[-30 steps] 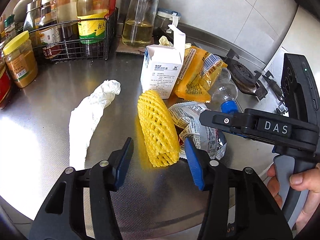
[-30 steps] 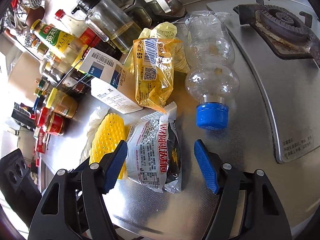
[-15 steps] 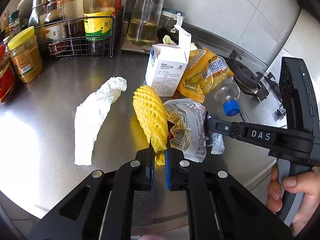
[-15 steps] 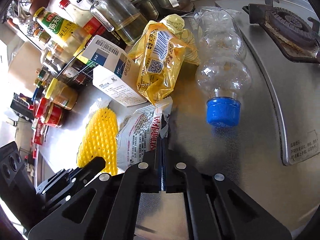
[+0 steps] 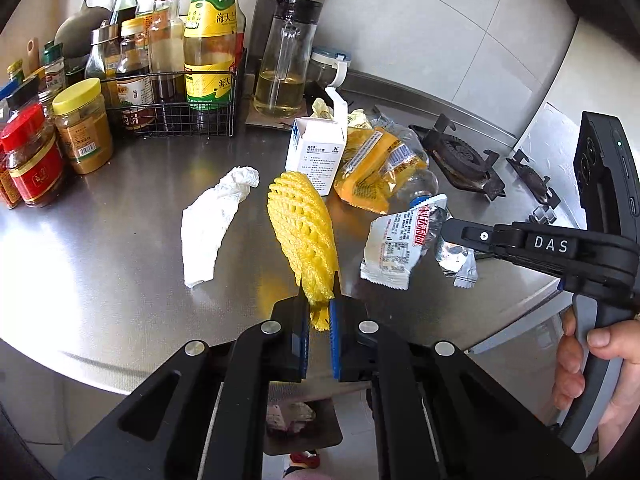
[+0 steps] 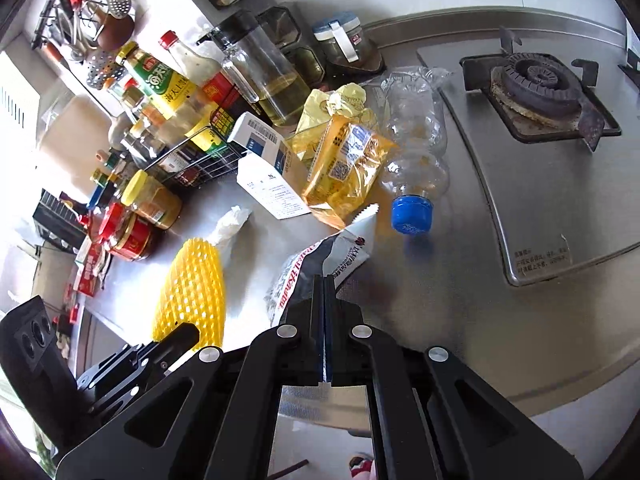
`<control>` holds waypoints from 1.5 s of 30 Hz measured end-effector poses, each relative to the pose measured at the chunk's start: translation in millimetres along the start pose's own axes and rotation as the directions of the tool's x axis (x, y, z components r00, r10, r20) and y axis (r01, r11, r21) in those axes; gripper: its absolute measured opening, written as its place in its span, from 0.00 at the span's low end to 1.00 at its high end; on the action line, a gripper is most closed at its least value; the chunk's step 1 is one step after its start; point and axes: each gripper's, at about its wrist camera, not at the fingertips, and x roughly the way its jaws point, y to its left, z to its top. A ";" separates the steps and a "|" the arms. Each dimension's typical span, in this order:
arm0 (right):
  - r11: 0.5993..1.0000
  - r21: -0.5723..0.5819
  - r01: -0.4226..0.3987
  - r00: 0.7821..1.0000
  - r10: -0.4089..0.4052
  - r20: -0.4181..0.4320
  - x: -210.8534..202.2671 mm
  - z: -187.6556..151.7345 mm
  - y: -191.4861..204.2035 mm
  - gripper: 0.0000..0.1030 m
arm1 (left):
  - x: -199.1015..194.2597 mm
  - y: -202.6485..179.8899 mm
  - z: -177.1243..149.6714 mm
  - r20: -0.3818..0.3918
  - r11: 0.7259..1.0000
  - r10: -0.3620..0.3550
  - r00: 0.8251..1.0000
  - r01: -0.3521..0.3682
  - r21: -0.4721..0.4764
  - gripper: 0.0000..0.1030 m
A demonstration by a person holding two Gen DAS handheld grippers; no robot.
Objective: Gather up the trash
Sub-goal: 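Grasp the yellow foam net with the left tool while the right tool grasps the printed snack bag, then carry the foam net and snack bag over the bin and open both tools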
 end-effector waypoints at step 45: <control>0.976 0.150 0.158 0.910 -0.085 -0.406 158.3 -251.0 -90.3 0.02 | 105.4 38.4 -257.8 -0.411 0.996 -0.070 0.909 0.038 -0.086 0.07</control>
